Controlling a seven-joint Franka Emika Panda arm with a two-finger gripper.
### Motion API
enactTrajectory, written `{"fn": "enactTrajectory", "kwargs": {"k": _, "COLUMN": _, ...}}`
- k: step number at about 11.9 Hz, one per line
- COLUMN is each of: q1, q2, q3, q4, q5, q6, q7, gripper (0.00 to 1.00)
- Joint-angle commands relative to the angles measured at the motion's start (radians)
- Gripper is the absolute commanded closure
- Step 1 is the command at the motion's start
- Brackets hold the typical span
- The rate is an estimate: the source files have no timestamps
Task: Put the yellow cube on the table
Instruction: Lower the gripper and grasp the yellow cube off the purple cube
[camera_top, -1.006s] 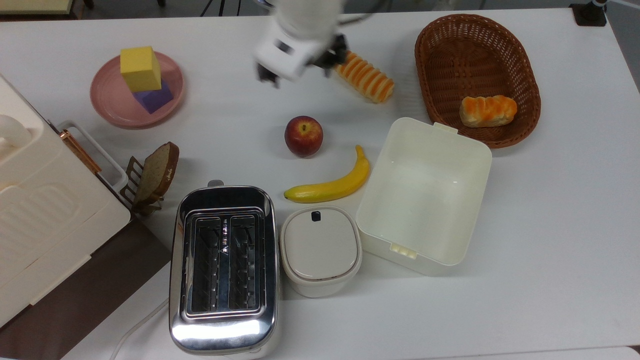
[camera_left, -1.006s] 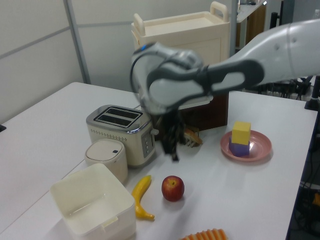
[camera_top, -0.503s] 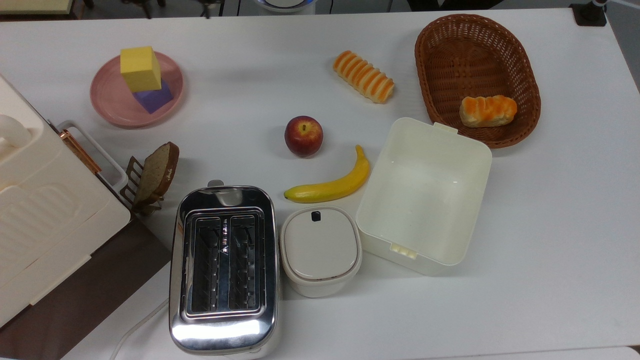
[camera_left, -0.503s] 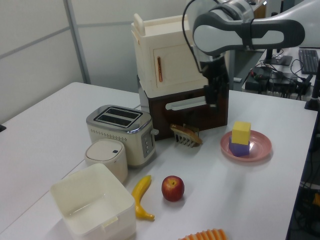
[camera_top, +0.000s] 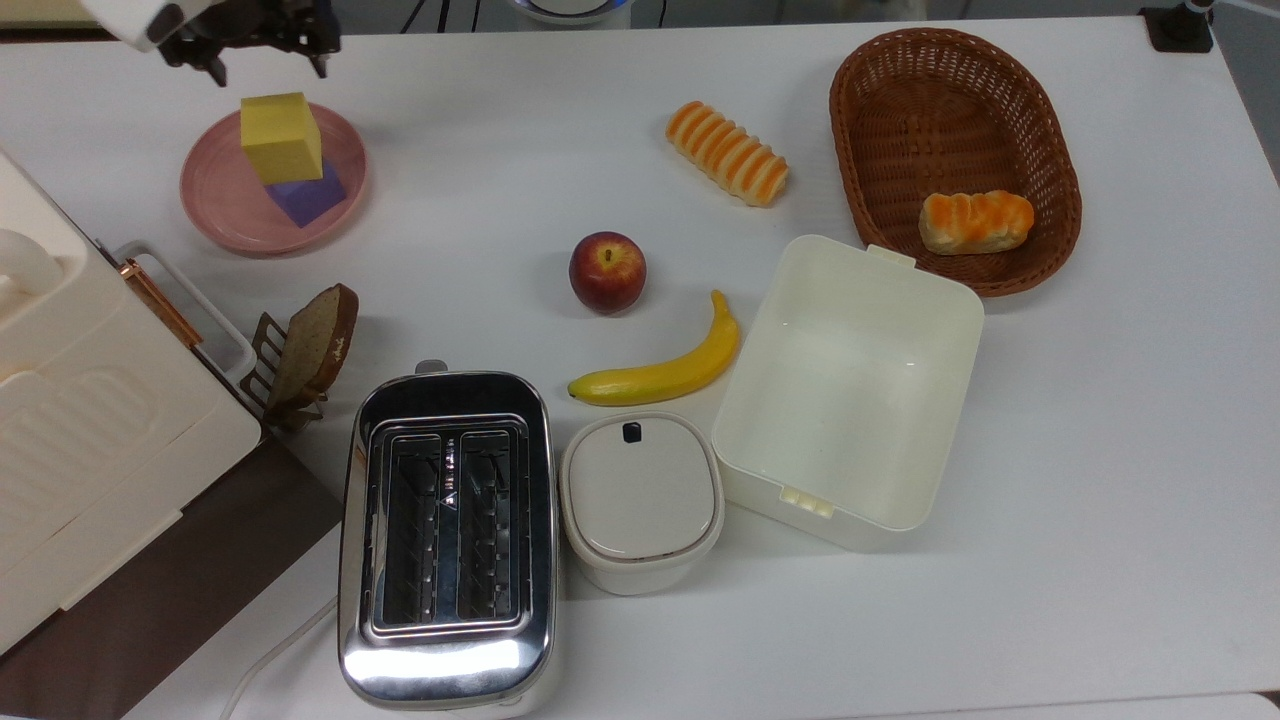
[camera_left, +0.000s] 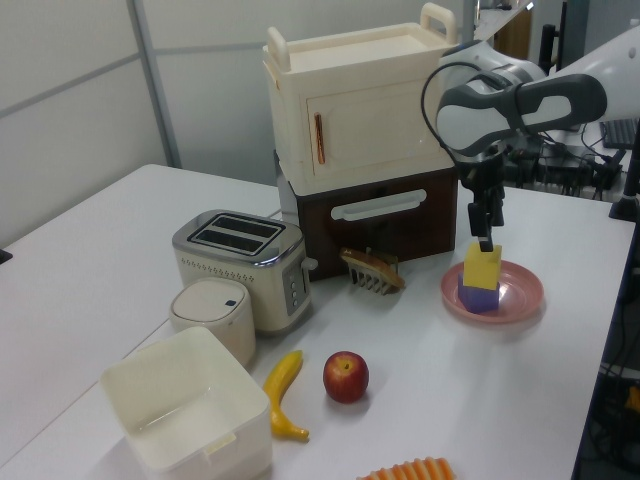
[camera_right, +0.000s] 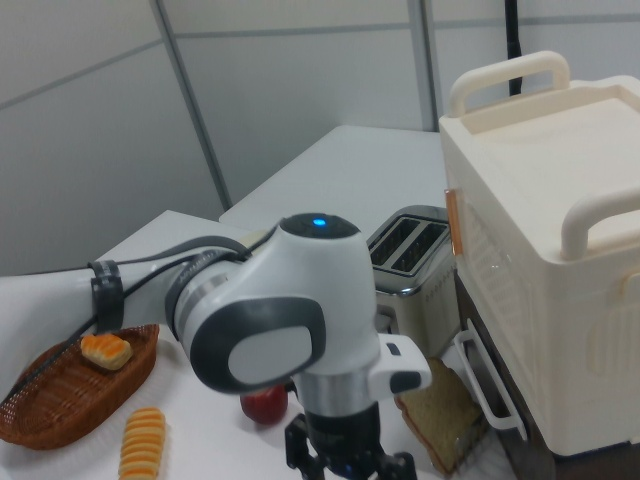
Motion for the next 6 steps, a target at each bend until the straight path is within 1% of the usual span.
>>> {"fn": "enactTrajectory", "kwargs": {"k": 1, "q1": -0.028, "q2": 0.026, "q3": 0.009, "q4": -0.03, "q5": -0.019, "q6": 0.103, "q7": -0.039, "gripper": 0.0}}
{"fn": "enactTrajectory", "kwargs": {"k": 4, "q1": -0.016, "q2": 0.092, "q3": 0.009, "q4": -0.028, "q5": -0.019, "q6": 0.145, "q7": -0.034, "gripper": 0.0}}
{"fn": "enactTrajectory", "kwargs": {"k": 6, "q1": -0.004, "q2": 0.112, "q3": 0.013, "q4": -0.028, "q5": -0.019, "q6": 0.167, "q7": -0.024, "gripper": 0.0}}
